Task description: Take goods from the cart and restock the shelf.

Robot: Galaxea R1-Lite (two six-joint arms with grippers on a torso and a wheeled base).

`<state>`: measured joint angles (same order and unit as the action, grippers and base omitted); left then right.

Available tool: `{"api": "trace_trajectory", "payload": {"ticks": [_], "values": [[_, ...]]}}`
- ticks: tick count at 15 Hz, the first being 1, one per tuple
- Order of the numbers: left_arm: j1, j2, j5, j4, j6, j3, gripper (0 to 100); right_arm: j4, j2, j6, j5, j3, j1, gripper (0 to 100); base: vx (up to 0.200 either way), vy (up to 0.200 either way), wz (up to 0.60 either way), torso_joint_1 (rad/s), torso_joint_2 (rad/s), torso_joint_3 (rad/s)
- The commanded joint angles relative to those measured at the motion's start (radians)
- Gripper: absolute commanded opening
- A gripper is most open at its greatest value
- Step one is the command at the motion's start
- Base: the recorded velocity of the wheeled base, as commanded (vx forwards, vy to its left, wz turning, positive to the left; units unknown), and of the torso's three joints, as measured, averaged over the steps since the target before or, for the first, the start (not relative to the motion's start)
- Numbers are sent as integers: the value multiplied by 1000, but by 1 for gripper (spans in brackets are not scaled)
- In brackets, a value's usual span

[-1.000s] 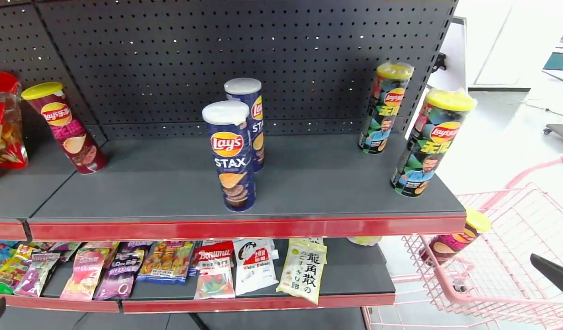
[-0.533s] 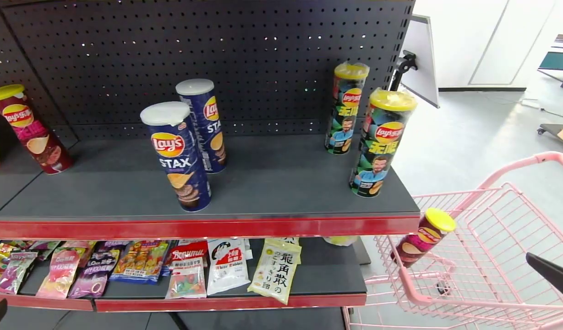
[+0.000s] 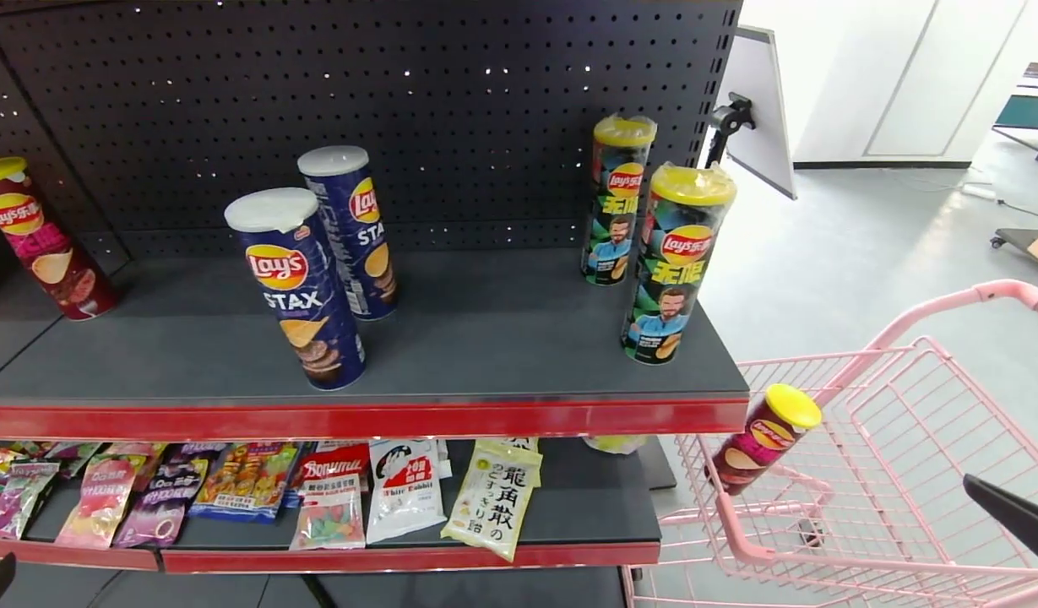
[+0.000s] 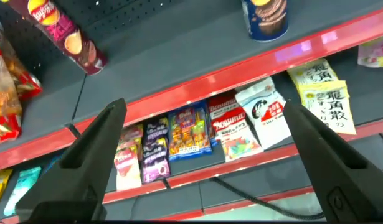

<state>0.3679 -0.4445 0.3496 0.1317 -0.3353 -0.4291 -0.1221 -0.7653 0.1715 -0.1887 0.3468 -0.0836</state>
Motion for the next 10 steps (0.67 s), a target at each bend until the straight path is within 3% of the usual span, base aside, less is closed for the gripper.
{"api": "trace_trajectory", "payload": {"ticks": [1, 5, 10], "values": [[2, -5, 0, 0, -1, 1, 100, -1, 3, 2, 0, -5, -1, 100, 0, 0, -600, 2, 2, 2], [2, -5, -1, -1, -1, 1, 100, -1, -3, 3, 0, -3, -1, 100, 0, 0, -600, 9, 0, 1], [2, -7, -1, -1, -1, 1, 100, -1, -3, 3, 5, -12, -2, 100, 0, 0, 0, 0, 0, 0]]}}
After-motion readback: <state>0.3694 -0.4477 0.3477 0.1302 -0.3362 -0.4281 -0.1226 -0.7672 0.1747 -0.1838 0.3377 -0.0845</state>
